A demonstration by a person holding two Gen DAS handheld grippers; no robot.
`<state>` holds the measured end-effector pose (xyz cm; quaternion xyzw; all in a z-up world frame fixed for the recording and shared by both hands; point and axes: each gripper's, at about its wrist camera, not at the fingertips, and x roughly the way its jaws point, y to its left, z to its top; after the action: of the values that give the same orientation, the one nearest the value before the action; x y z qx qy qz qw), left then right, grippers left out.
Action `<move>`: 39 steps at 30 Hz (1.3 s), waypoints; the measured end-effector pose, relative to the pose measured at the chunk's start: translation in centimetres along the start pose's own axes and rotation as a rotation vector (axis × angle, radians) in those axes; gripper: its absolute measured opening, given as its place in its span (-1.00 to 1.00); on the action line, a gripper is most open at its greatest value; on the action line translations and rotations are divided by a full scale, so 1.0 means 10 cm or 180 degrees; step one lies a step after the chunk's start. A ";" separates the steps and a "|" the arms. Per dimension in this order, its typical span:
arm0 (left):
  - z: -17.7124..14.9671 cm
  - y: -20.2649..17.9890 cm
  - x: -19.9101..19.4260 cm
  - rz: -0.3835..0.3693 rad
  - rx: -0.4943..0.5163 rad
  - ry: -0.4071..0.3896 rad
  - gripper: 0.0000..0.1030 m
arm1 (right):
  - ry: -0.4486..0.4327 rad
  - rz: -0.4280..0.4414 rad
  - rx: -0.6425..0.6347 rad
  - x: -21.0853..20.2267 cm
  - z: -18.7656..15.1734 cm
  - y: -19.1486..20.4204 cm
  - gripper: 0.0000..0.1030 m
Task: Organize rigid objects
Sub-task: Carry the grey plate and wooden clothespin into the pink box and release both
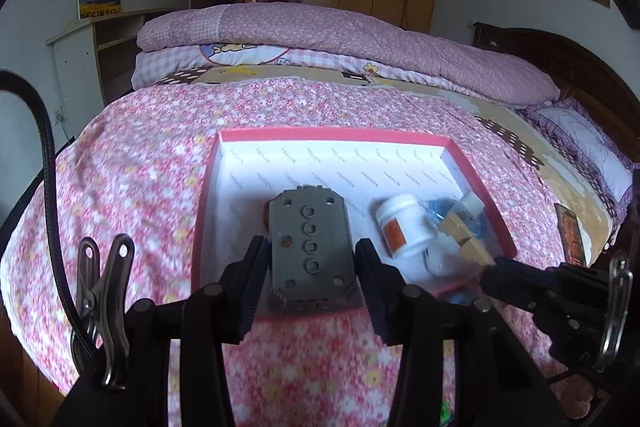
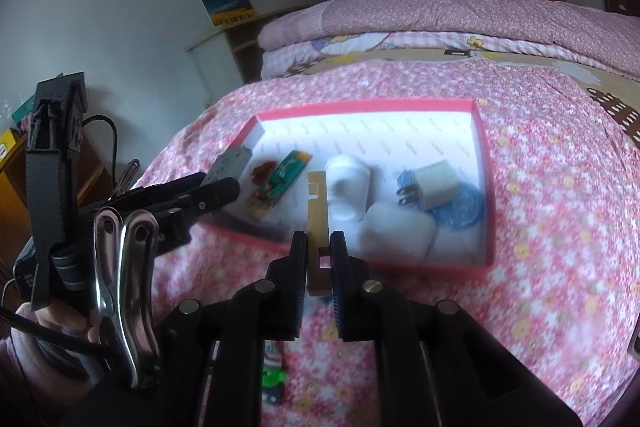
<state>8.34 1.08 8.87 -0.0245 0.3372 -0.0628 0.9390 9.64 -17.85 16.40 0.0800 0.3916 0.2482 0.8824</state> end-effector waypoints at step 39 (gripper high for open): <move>0.10 0.00 0.50 0.0092 0.0034 0.0183 0.00 | 0.0005 -0.0103 0.0141 0.22 0.21 -0.21 -0.76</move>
<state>12.83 0.36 6.51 -0.0128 0.3640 -0.0518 0.9299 13.24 -18.47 15.70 0.0929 0.3989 0.2252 0.8840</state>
